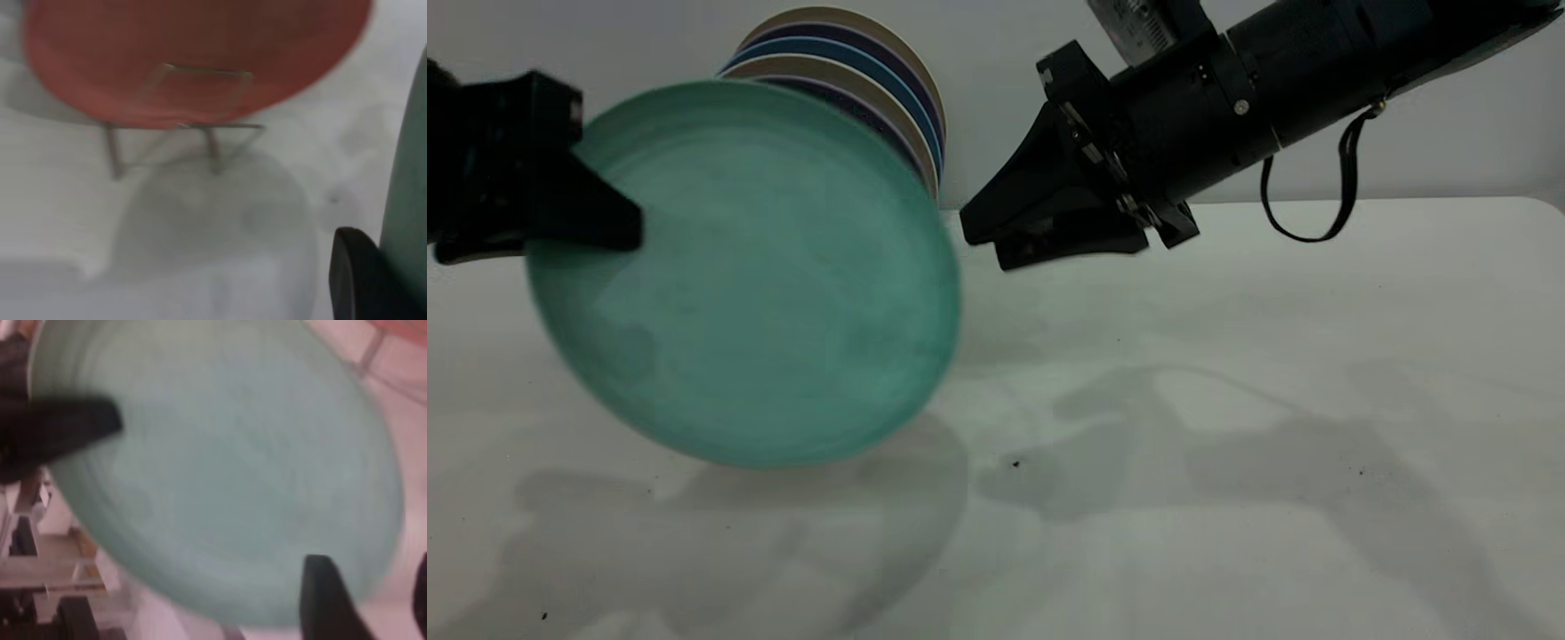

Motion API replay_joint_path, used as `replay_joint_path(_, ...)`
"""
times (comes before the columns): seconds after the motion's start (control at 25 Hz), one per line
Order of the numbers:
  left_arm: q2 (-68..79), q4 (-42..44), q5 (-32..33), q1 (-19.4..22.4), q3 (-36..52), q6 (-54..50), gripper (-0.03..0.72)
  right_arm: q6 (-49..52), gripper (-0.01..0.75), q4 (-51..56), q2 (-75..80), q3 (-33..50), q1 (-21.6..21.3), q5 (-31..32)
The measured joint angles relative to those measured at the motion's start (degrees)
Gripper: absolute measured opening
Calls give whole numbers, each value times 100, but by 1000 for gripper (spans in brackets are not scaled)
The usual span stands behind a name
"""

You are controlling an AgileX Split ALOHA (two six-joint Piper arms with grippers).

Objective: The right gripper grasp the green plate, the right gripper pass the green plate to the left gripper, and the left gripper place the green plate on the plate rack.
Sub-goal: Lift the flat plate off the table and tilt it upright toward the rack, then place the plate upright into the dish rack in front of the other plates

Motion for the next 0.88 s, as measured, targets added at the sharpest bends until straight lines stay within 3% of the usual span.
replay_joint_path(0.16, 0, 34, -26, 0, 0, 483, 84, 118, 582, -282, -5, 0, -67, 70)
replay_joint_path(0.28, 0, 275, -121, 0, 0, 734, 84, 123, 657, -373, -5, 0, -209, 266)
replay_joint_path(0.56, 0, 1748, -236, 0, -43, 924, 84, 163, 635, -963, -5, 0, -877, 527)
replay_joint_path(0.88, 0, 4384, 1218, -189, -831, 1443, 84, 758, 576, -2229, -5, 0, -1706, 227)
